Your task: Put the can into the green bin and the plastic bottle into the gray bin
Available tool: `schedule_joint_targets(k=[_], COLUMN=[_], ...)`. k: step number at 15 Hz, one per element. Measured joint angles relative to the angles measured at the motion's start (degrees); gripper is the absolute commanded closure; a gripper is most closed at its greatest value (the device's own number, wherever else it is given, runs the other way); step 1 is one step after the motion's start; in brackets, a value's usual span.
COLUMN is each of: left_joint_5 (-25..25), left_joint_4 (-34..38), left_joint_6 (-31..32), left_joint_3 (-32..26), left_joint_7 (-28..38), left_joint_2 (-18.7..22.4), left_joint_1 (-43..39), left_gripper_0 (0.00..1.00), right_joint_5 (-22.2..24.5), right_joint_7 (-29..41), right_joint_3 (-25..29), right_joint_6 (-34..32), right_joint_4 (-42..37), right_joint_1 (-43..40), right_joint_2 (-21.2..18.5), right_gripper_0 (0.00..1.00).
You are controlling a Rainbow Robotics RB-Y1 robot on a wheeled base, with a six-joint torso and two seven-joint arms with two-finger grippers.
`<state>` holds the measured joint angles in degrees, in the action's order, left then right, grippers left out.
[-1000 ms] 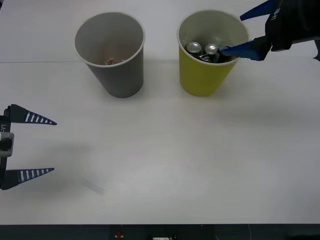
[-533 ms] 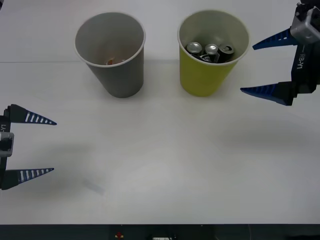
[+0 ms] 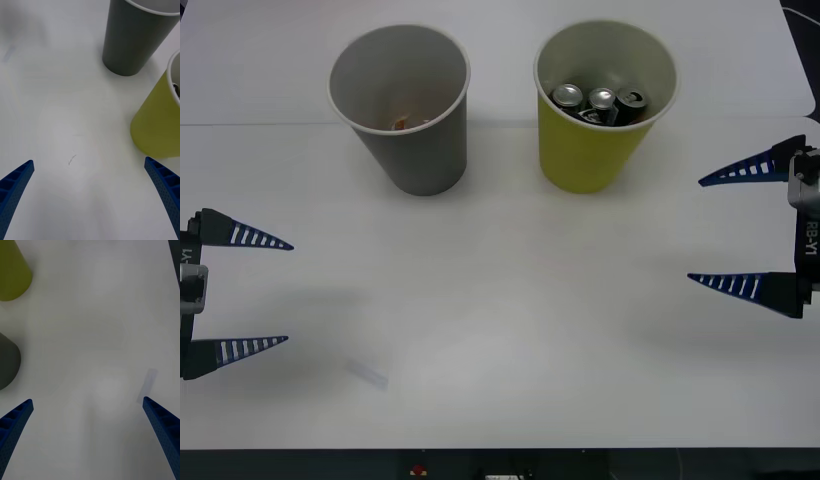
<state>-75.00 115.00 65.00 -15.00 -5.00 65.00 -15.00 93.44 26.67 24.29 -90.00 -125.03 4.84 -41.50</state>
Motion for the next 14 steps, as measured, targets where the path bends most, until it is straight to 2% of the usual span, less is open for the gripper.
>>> schedule_joint_targets(k=[5, 14], left_joint_5=[0.00, 0.00], left_joint_4=[0.00, 0.00], left_joint_6=[0.00, 0.00], left_joint_3=[0.00, 0.00], left_joint_7=[0.00, 0.00], left_joint_2=[0.00, 0.00], left_joint_1=[0.00, 0.00], left_gripper_0=[0.00, 0.00], right_joint_5=[-0.79, 3.04], right_joint_7=[-3.92, -4.00], right_joint_3=[-0.51, -2.22], right_joint_6=[1.21, 1.84], right_joint_4=[-3.28, -4.35], right_joint_1=[-8.18, -9.23], right_joint_2=[0.09, 0.10], right_gripper_0=[0.00, 0.00])
